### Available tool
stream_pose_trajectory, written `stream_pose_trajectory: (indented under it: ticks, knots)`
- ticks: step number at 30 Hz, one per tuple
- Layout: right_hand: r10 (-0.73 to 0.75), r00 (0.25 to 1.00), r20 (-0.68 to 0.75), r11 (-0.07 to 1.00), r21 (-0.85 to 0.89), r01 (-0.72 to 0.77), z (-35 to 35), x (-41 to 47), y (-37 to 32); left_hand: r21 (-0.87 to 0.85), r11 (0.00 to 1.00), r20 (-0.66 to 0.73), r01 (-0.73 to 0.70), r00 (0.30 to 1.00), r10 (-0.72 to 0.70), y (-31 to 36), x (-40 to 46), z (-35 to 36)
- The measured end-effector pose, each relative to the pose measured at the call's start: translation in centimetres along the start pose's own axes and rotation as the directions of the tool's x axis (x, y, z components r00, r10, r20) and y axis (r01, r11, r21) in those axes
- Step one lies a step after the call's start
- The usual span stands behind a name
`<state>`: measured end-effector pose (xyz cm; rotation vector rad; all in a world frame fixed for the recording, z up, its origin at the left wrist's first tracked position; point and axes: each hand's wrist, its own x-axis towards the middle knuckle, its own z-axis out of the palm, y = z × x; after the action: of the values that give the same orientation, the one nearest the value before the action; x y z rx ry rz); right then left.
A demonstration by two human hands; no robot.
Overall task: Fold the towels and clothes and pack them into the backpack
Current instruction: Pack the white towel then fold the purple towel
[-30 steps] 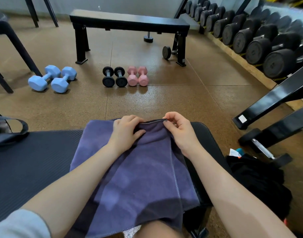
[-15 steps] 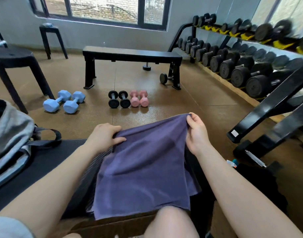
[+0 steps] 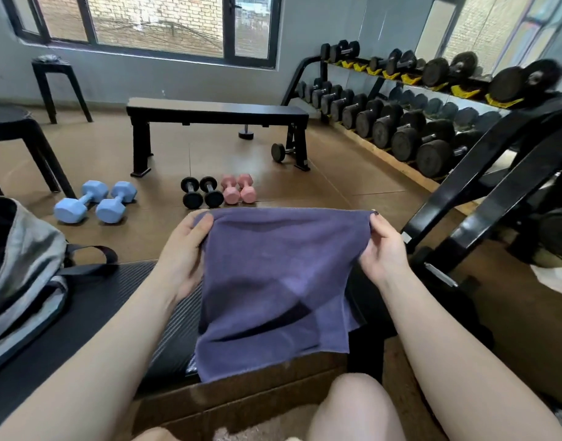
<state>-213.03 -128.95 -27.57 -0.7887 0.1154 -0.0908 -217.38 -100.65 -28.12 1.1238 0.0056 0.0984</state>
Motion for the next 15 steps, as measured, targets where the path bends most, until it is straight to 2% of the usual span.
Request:
stream_pose_trajectory:
  ticks: [2, 4, 6, 8, 9, 10, 11, 12, 13, 14, 15]
  knots:
    - [0.094, 0.988, 0.121, 0.995, 0.005, -0.095, 0.1, -1.8, -1.1, -0.137, 0.990, 0.145, -0.020, 0.989, 0.040, 0.8, -0.9, 0.3]
    - [0.130, 0.965, 0.229, 0.991, -0.058, -0.119, 0.5, -3.4, -2.2, -0.212, 0.977, 0.330, 0.014, 0.942, 0.058, 1.9, -2.1, 1.0]
    - [0.075, 0.972, 0.224, 0.991, -0.124, -0.048, 1.6, -4.0, -3.2, -0.236, 0.971, 0.472, 0.032, 0.877, 0.085, 3.5, -3.3, 2.0]
    - [0.039, 0.973, 0.228, 0.991, -0.131, -0.009, 3.0, -4.0, -3.7, -0.203, 0.979, 0.516, 0.024, 0.852, 0.086, 4.4, -3.3, 2.8]
    - [0.061, 0.975, 0.216, 0.989, -0.141, -0.031, 3.6, -3.8, -3.6, -0.167, 0.986, 0.464, 0.023, 0.884, 0.058, 4.1, -2.7, 2.7]
    - [0.096, 0.976, 0.197, 0.973, -0.223, -0.050, 3.5, -3.0, -3.2, -0.113, 0.993, 0.368, 0.033, 0.930, 0.011, 3.5, -1.9, 2.3]
    - [0.127, 0.976, 0.177, 0.924, -0.379, -0.051, 3.0, -1.9, -2.3, -0.016, 0.999, 0.231, 0.044, 0.972, -0.039, 2.6, -1.3, 1.7]
    - [0.122, 0.982, 0.143, 0.807, -0.590, -0.015, 2.1, -0.8, -1.1, 0.127, 0.991, 0.074, 0.051, 0.995, -0.061, 1.2, -0.6, 0.8]
    - [0.058, 0.993, 0.098, 0.641, -0.767, 0.038, 0.8, 0.4, 0.2, 0.298, 0.952, -0.075, 0.064, 0.996, -0.043, -0.3, -0.1, -0.4]
    - [-0.032, 0.997, 0.067, 0.456, -0.887, 0.075, -0.8, 1.7, 1.7, 0.454, 0.887, -0.194, 0.082, 0.981, 0.008, -1.9, 0.4, -1.8]
    - [-0.109, 0.993, 0.043, 0.322, -0.944, 0.076, -2.3, 2.7, 2.9, 0.565, 0.818, -0.273, 0.111, 0.960, 0.058, -3.2, 0.7, -3.1]
